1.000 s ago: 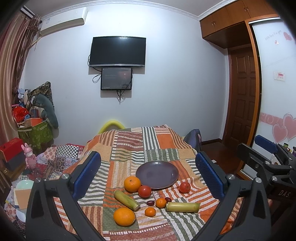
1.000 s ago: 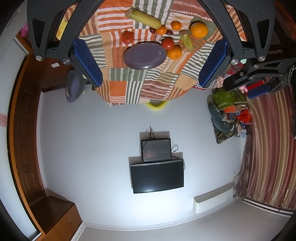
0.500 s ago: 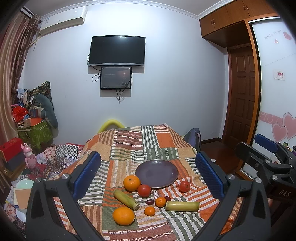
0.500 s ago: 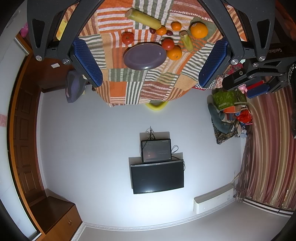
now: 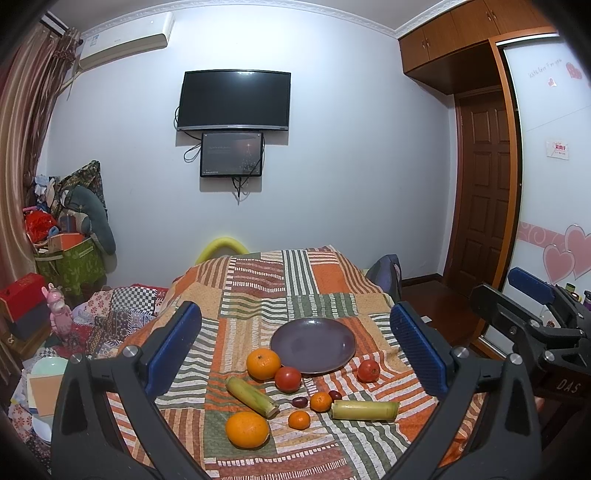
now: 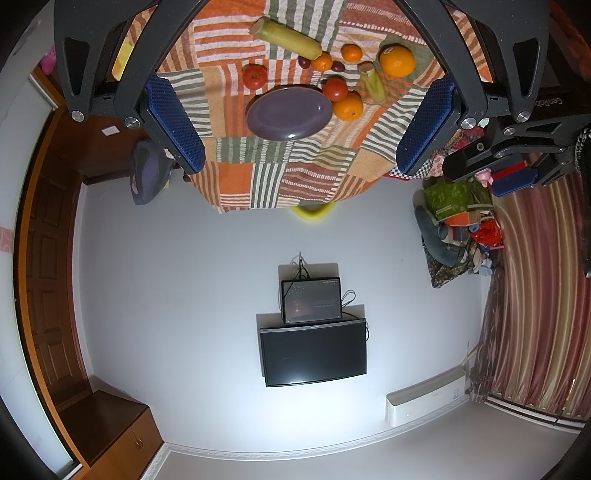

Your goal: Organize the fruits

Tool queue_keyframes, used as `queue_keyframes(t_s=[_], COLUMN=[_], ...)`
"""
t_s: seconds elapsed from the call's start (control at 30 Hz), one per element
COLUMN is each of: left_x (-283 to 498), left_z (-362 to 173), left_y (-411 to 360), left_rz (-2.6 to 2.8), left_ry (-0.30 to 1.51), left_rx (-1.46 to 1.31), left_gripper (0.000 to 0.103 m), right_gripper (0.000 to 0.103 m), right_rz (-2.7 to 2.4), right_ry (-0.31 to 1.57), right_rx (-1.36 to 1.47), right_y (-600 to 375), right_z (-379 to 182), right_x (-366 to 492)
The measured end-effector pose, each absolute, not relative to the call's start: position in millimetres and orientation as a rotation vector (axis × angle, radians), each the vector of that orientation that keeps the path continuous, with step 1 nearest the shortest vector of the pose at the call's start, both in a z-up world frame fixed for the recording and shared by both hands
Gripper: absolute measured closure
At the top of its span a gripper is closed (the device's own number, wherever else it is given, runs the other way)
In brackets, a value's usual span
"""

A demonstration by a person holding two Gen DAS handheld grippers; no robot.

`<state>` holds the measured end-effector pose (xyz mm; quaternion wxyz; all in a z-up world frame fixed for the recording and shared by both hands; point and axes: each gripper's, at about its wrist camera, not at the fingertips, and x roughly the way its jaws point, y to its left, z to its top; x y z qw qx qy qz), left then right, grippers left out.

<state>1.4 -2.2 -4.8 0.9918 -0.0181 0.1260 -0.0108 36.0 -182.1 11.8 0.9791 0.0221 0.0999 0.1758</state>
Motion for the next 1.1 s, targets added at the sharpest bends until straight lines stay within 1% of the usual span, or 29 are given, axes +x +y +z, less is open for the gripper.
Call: queue_keyframes(t_s=[0.23,0.27,0.37,0.63,0.7,0.8,0.87,0.9,0.97,1.0,1.1], left_x=[4,5,12,40,50,67,77,83,93,98,111], left_z=[-8,-8,-12,-33,-41,-57,-68,-74,-88,-96,-119], left_y=[-2,-2,-1,18,24,33,39,42,46,49,55], left_rz=[-0.033,-0.036,-0.042,-0.041,-0.038,-0.03,-0.026,-0.025,-0.018,-0.015,-0.018], left_ry=[0.258,0.26,0.286,0.386,0.421,0.486,0.527,0.55,0.591,0.614,0.687], left_rx=[-0.035,-0.034,-0.028,-0.058,-0.057,-0.048,-0.043,-0.039,-0.032,-0.028,-0.029], left_gripper=[0.0,0.002,0.017,0.018,0.02,0.023,0.024,0.025,0.025,0.025,0.025], right_gripper=[0.0,0.0,0.0,0.0,0.002,0.012,0.023,0.025,0.034,0.036,0.044], right_rz=[0.363,0.363,0.362,0.33,0.33,0.325,0.329,0.331,0.339,0.339,0.341], right_ry=[0.216,0.219,0.23,0.3,0.327,0.374,0.412,0.435,0.472,0.494,0.559], right_rx=[0.041,0.041,0.036,0.041,0.044,0.032,0.021,0.018,0.014,0.011,-0.003], right_y=[-182,-182,-181,-187,-190,-191,-192,-192,-193,-194,-196], right_z=[11,10,8,-8,-14,-25,-33,-38,-48,-53,-68], right_x=[38,39,43,66,75,88,95,100,108,113,124])
